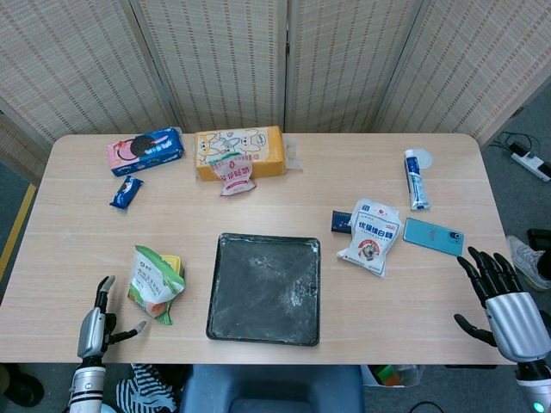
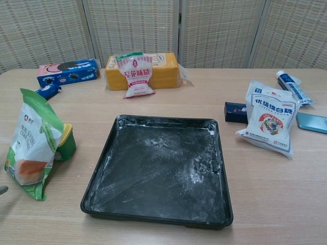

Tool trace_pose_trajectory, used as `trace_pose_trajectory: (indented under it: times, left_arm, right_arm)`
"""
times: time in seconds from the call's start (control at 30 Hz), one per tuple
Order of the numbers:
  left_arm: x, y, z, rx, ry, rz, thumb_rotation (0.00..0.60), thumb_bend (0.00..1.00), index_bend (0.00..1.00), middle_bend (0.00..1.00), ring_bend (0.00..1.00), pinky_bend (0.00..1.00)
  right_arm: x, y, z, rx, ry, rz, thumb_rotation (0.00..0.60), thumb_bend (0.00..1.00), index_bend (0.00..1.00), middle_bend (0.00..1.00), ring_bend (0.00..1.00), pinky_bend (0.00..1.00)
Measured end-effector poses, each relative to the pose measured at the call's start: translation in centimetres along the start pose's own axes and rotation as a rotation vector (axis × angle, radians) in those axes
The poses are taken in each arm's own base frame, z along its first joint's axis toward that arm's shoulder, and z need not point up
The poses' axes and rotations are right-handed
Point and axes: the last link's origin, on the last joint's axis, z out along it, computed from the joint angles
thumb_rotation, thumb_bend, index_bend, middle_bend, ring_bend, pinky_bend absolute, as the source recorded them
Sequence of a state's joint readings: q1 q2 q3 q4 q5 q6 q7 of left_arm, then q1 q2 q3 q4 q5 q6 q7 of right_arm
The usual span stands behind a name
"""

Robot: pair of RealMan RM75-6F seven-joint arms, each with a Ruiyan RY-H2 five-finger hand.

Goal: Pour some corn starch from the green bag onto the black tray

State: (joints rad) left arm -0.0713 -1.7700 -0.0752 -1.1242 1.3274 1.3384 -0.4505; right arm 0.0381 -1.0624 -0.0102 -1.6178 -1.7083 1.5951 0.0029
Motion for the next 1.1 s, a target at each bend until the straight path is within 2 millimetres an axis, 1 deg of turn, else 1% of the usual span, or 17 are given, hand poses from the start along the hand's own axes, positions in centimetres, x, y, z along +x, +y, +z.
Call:
trace_pose_trajectory:
  times: [0.3,0.53,0.83,1.1]
  left_arm:
    - [-0.4,0.8,-0.4,0.008,-0.025,-0.033,0.600,0.13,0.00,0.00,0.95,1.00]
    - [-0.9,1.4,-0.7,0.024,-0.046,-0.018,0.600,0.13,0.00,0.00,0.94,1.00]
    - [-2.0,2.3,0.3,0.074,-0.055,-0.006,0.600,0.13,0.00,0.00,0.94,1.00]
    - [-2.3,3.6,0.2,0.056,-0.081,-0.017,0.600,0.13,0.00,0.00,0.94,1.00]
  right_arm:
    - [0.2,0.1,0.0,0.001,0.005,0.006,0.600,0.21,0.00,0.00,0.00,0.00]
    - [0.5,0.1,-0.3,0.006,0.015,0.012,0.600,0.21,0.00,0.00,0.00,0.00]
    - [0.6,0.1,-0.5,0.010,0.016,0.013,0.600,0.21,0.00,0.00,0.00,0.00]
    - [0.8,0.2,-0.5,0.008,0.022,0.016,0.600,0.21,0.00,0.00,0.00,0.00]
